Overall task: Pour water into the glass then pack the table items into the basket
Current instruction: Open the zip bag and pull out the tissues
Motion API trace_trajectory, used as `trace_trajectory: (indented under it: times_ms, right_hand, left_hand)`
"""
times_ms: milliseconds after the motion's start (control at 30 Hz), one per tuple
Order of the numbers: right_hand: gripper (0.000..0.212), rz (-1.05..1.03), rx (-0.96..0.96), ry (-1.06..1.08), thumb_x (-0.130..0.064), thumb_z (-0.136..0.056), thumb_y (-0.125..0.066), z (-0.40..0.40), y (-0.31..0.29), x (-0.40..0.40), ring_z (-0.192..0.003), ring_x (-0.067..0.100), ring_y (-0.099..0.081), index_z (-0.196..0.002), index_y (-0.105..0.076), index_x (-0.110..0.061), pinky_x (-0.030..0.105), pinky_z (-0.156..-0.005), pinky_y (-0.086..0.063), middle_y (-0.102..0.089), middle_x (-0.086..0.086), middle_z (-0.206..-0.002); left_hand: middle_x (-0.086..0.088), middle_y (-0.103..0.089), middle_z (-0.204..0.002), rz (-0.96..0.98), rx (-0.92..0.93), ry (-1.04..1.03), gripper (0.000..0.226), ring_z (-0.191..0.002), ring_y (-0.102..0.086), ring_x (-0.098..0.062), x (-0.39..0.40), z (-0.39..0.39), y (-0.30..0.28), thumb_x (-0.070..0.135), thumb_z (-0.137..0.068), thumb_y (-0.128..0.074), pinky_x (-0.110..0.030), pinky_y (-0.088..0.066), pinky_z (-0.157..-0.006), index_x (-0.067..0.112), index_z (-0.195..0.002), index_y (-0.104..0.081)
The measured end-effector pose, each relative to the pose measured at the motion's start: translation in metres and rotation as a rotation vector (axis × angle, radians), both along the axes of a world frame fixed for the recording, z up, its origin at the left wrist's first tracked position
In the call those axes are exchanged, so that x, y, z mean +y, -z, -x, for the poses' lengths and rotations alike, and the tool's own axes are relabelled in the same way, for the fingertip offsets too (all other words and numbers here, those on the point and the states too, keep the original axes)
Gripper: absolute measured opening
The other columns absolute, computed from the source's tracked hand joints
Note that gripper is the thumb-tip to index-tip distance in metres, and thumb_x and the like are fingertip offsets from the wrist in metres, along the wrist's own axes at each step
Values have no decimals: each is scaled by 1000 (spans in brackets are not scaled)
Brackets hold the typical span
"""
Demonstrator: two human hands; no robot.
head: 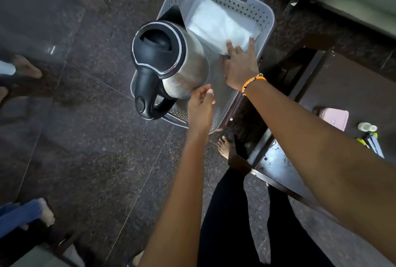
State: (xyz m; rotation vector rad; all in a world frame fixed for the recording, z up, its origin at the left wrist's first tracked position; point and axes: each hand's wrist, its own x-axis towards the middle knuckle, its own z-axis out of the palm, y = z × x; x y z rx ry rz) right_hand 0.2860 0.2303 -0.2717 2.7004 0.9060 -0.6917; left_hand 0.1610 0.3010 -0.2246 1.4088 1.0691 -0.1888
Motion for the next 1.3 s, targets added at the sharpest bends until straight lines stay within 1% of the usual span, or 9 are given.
trace_trajectory:
  times_ms: [167,300,467,633,733,900,1000,1067,1300]
  right_hand:
    - [35,-623,55,471,-7,-88,-48,-3,-25,-5,-111,31,-60,-118,-63,-12,42,-116,-24,-61,13,-128]
    - [21,-1127,206,998,-9,-83,-61,12,-63,-25,-67,20,-59,-100,-74,-11,23,-72,-46,-74,15,-95]
    - [20,-1414,396,1178,1,-81,-63,56,-99,-77,-76,16,-56,-89,-63,-18,30,-71,-46,-70,9,-91]
    - [25,-1434,452,1097,6,-88,-52,108,-115,-149,-76,11,-57,-93,-51,-19,31,-72,-46,-62,-4,-82]
    - [32,-1402,460,1079,6,-91,-46,131,-118,-193,-83,17,-60,-92,-48,-26,34,-75,-45,-62,1,-88]
    - [30,-1383,435,1157,6,-91,-42,164,-120,-264,-80,26,-61,-95,-46,-23,35,-74,-44,-65,17,-92]
    - [27,-1362,406,1144,-1,-87,-47,182,-121,-298,-75,46,-59,-92,-45,-27,42,-69,-42,-67,26,-86]
    - [22,-1332,404,1128,-3,-86,-51,194,-120,-319,-76,47,-58,-96,-46,-22,43,-68,-44,-67,23,-84]
    - [25,-1156,200,1239,-11,-84,-64,222,-114,-384,-94,9,-53,-104,-51,-19,24,-82,-41,-51,-3,-111]
  left_hand:
    - [7,-56,-86,-7,-11,7,15,-74,-55,-6,3,-1,-13,17,-94,-48,-29,-45,-87,21,-102,-60]
    - [6,-57,-90,4,-68,30,13,-77,-56,-6,-10,-1,-32,21,-94,-49,-24,-46,-82,25,-99,-60]
    - [9,-59,-89,-75,-202,69,7,-82,-56,-8,-46,-9,-62,22,-93,-53,-24,-49,-80,21,-98,-58]
    - [5,-60,-86,-112,-116,233,19,-89,-61,-20,-107,-1,-82,39,-84,-64,-40,-49,-89,22,-81,-57]
    - [0,-62,-82,-151,-51,370,15,-87,-64,-24,-136,9,-86,27,-82,-66,-46,-52,-90,20,-72,-57]
    - [5,-62,-68,-76,-13,409,17,-63,-60,-9,-193,34,-89,21,-83,-61,-31,-55,-72,18,-67,-60]
    - [2,-65,-70,-84,38,439,30,-70,-64,-14,-236,47,-87,47,-78,-67,-33,-57,-76,19,-67,-59]
    - [-3,-66,-76,-127,52,468,26,-76,-65,-19,-261,53,-84,40,-78,-69,-39,-57,-82,16,-71,-60]
    - [-1,-57,-66,33,-72,504,14,-49,-55,0,-318,69,-87,8,-89,-60,-16,-53,-63,11,-77,-52]
